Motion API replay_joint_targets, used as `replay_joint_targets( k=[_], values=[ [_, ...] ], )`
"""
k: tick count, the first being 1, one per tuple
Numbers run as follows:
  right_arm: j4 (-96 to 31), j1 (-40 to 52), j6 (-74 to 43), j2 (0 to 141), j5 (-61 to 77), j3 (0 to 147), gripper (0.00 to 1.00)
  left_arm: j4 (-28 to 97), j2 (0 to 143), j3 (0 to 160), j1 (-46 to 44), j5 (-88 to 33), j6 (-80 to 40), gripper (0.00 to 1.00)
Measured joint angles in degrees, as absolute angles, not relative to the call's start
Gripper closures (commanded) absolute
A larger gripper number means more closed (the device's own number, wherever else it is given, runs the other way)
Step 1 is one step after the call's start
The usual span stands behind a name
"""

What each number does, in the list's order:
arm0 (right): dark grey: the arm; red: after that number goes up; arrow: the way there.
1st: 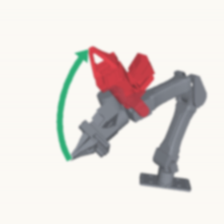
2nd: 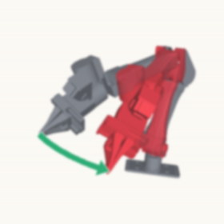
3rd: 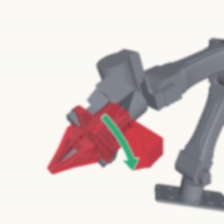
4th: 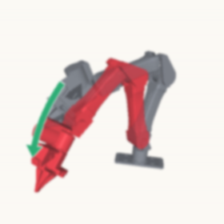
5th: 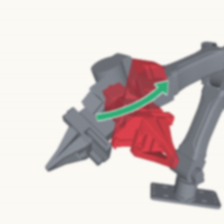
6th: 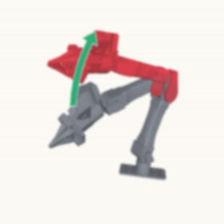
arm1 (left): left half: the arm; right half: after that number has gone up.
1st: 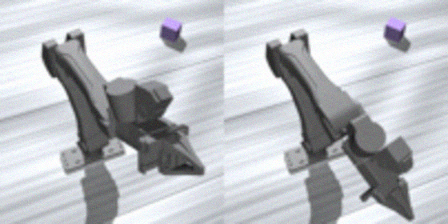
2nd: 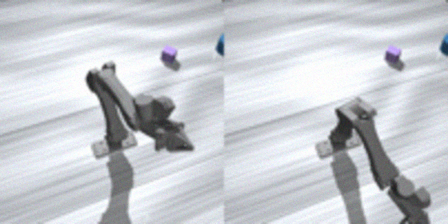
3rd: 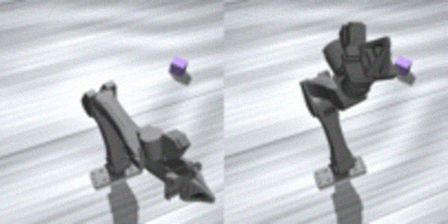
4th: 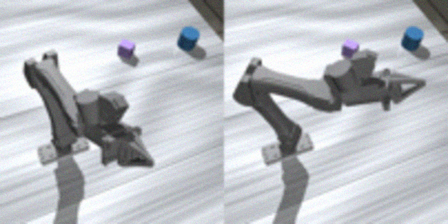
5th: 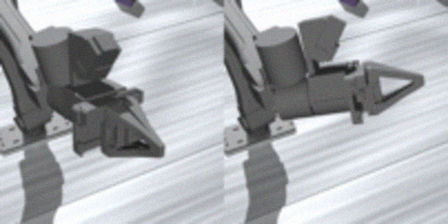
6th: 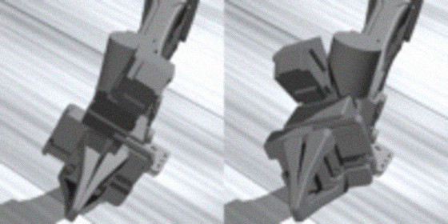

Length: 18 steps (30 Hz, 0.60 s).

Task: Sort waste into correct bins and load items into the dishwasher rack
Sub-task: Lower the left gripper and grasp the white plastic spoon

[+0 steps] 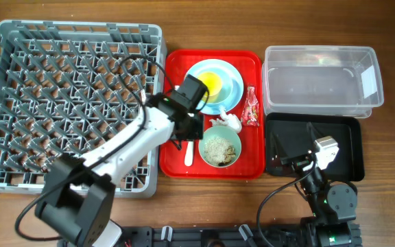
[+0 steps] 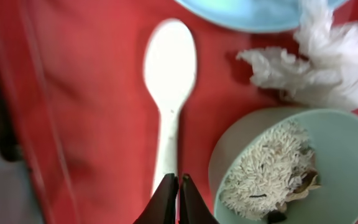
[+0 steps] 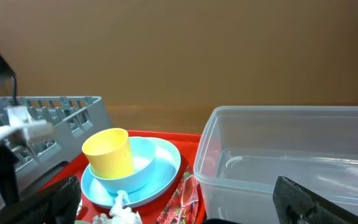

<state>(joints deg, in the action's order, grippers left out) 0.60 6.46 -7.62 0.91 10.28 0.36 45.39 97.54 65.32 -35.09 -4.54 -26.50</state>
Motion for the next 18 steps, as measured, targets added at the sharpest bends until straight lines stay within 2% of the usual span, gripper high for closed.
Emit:
replay_joint_targets(
  k=[12,16,18],
  values=[
    [0.6,6.5,-7.6,0.9,10.3,0.4,0.00,44.6,102.5,65.3,-39.7,-4.5,-26.5,0.93],
    [0.6,6.5,-7.6,0.9,10.3,0.4,0.00,44.6,102.5,65.3,-39.7,-3.5,-26.6,0.86],
    [0.6,6.5,-7.6,0.9,10.3,0.4,0.00,44.6,102.5,65.3,-39.7,-2.2,-26.7,0.78]
  ],
)
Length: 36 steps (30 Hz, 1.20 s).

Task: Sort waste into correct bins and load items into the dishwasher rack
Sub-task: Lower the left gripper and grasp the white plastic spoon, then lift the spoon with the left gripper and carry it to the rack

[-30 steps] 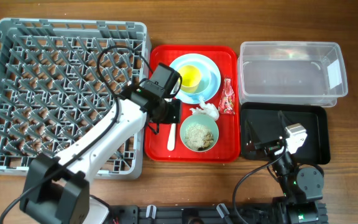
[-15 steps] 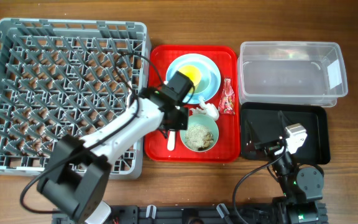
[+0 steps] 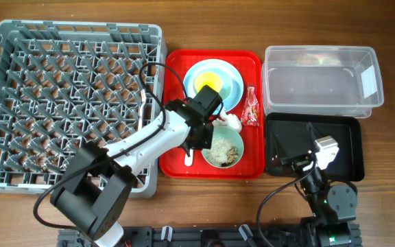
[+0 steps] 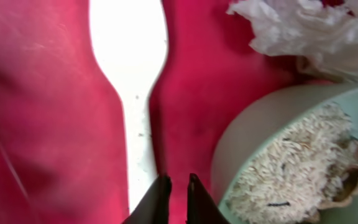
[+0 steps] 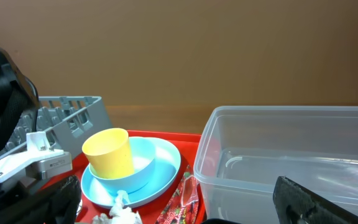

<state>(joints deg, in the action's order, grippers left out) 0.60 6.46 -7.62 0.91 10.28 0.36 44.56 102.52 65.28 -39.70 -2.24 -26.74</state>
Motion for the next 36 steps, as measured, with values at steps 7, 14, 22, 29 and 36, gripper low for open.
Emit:
replay_joint_targets(
  k=[7,14,22,29,36],
  values=[
    [0.6,6.5,-7.6,0.9,10.3,0.4,0.00,44.3,102.6,65.3,-39.7,1.9,-27.1,0.77],
    [0.6,6.5,-7.6,0.9,10.3,0.4,0.00,43.5,104.6,65.3,-39.7,3.1,-27.2,0.78],
    [0.6,6.5,-7.6,0.9,10.3,0.4,0.00,42.8,106.0,65.3,-39.7,3.2,-27.1,0.82],
    [0.6,6.5,-7.6,0.9,10.3,0.4,0.00,42.3,106.0,65.3,-39.7,4.1,-27.2,0.83],
    [0.6,6.5,-7.6,0.9,10.3,0.4,0.00,42.2,106.0,65.3,-39.7,4.5,-27.2,0.83]
  ],
)
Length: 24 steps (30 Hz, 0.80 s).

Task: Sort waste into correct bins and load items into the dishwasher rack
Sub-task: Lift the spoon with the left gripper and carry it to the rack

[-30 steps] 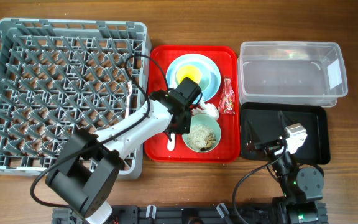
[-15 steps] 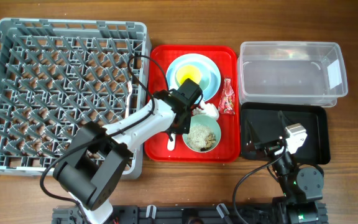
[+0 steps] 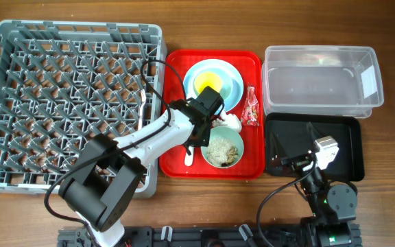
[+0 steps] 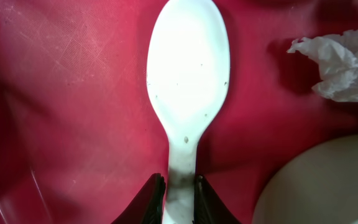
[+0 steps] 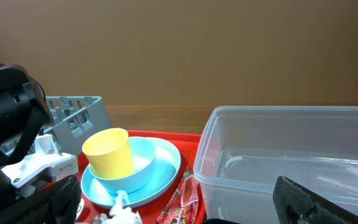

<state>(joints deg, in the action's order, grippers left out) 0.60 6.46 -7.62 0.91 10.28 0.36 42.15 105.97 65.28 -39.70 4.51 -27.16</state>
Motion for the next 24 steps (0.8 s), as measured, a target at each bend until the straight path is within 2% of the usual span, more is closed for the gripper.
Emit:
replay_joint_targets(
  k=[9,21,24],
  values=[
    [0.6,6.5,-7.6,0.9,10.3,0.4,0.00,42.9,107.7,65.4,-39.7,9.1,-27.2,0.83],
    [0.6,6.5,-7.6,0.9,10.3,0.4,0.00,43.5,107.8,65.4,-39.7,12.6,-29.3,0.96],
    [0.6,6.5,-7.6,0.9,10.3,0.4,0.00,43.5,107.8,65.4,-39.7,12.9,-29.5,0.96]
  ],
)
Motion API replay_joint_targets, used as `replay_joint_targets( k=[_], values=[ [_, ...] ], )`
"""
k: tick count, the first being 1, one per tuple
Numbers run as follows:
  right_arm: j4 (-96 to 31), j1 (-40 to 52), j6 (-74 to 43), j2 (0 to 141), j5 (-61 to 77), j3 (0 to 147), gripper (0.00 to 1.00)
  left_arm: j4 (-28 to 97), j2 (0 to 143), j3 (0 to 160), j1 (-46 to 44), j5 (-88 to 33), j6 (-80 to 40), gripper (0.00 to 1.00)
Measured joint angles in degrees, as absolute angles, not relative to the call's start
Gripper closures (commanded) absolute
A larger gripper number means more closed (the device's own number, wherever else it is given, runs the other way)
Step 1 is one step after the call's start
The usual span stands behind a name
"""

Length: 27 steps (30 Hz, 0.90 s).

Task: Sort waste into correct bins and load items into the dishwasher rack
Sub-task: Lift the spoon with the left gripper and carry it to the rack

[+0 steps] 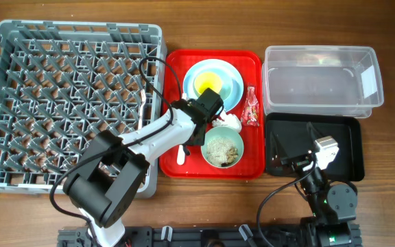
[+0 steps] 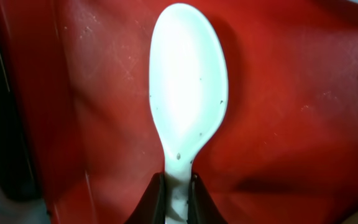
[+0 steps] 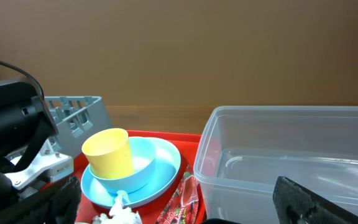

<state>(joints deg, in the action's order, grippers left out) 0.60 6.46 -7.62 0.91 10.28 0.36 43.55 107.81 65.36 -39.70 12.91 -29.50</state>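
A white spoon [image 2: 188, 81] lies lengthwise over the red tray [image 2: 303, 74], near the tray's left side. My left gripper [image 2: 178, 193] is shut on the spoon's handle just below the bowl of the spoon. From overhead, the left gripper [image 1: 196, 132] is over the tray's left half, and the handle's end [image 1: 181, 154] pokes out below it. My right gripper [image 3: 185, 214] stands open and empty over the black bin [image 1: 345, 147].
A grey dishwasher rack [image 1: 19, 103] fills the left. On the tray are a yellow cup [image 1: 208, 82] in blue dishes, a green bowl of rice [image 1: 220, 147], a crumpled tissue [image 1: 230, 122] and a red wrapper [image 1: 251, 106]. A clear bin [image 1: 321, 79] stands behind the black one.
The left jaws, astride the spoon's neck with a small gap, now press on the handle. Gripper and spoon have shifted left toward the tray's edge; tissue and bowl left the wrist view.
At first my left gripper was shut above the spoon's handle. Then it stood slightly open just right of the handle, by the rice bowl. After that it straddled the spoon's neck, and now it grips the handle. The right arm stayed still throughout.
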Motion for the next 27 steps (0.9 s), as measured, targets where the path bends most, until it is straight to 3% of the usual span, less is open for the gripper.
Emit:
replay_joint_targets(
  k=[27],
  values=[
    [0.6,6.5,-7.6,0.9,10.3,0.4,0.00,44.5,106.6,65.3,-39.7,14.5,-29.5,0.96]
  ],
)
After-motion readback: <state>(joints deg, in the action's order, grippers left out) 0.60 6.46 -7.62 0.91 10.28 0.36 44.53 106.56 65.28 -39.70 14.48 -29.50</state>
